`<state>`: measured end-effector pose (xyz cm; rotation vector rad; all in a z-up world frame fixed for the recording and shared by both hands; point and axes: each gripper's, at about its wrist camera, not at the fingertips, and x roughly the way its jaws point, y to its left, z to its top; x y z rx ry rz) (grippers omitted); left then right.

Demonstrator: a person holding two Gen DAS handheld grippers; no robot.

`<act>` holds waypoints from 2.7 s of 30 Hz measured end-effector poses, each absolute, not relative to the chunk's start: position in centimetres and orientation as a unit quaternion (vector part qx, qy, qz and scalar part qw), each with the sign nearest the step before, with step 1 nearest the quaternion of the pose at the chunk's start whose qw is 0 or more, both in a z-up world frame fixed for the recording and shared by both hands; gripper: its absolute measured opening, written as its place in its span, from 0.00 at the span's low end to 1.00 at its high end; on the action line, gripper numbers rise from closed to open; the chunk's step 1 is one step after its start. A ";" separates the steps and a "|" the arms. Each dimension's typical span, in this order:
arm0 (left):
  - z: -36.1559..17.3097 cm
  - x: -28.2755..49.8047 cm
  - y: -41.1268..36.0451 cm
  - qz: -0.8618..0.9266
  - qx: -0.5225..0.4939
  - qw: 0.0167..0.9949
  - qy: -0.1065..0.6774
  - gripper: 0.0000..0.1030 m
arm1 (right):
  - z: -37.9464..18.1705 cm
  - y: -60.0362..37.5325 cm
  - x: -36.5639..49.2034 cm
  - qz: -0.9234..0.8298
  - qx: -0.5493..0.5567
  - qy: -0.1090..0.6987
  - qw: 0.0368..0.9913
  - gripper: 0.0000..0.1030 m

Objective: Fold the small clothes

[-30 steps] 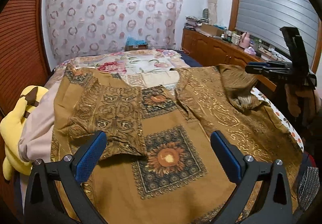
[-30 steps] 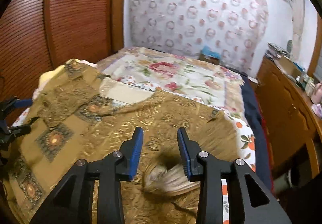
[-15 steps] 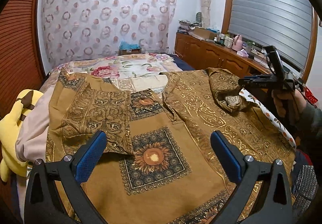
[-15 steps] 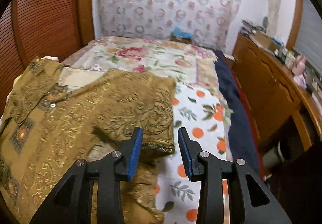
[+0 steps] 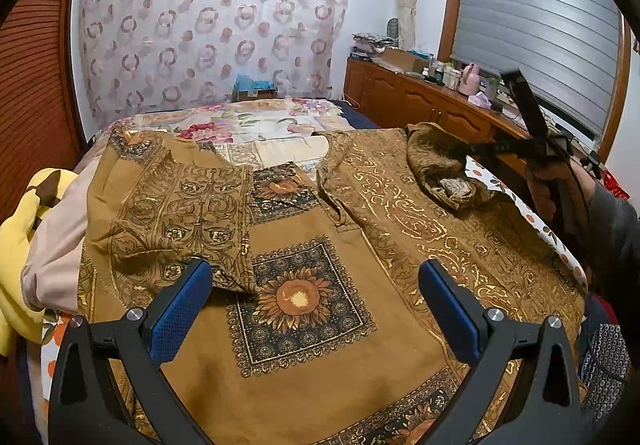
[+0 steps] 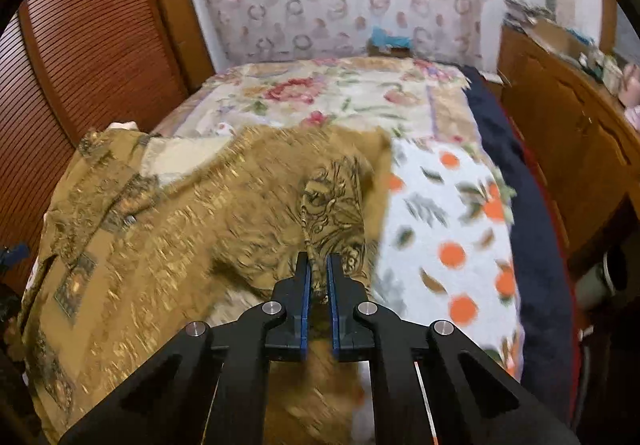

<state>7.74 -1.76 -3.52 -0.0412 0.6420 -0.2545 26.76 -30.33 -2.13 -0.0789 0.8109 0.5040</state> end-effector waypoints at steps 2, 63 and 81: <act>-3.4 7.8 -1.7 -0.124 -0.023 0.941 0.314 1.00 | -1.1 -28.9 27.2 0.257 -0.039 0.379 0.888 0.05; -5.0 25.3 15.1 -0.023 -0.051 0.911 0.409 0.49 | -8.5 -25.2 40.2 0.206 -0.105 0.413 0.881 0.63; -0.4 21.4 10.5 -0.084 -0.021 0.934 0.345 0.04 | -5.7 -24.1 37.5 0.213 -0.121 0.373 0.895 0.04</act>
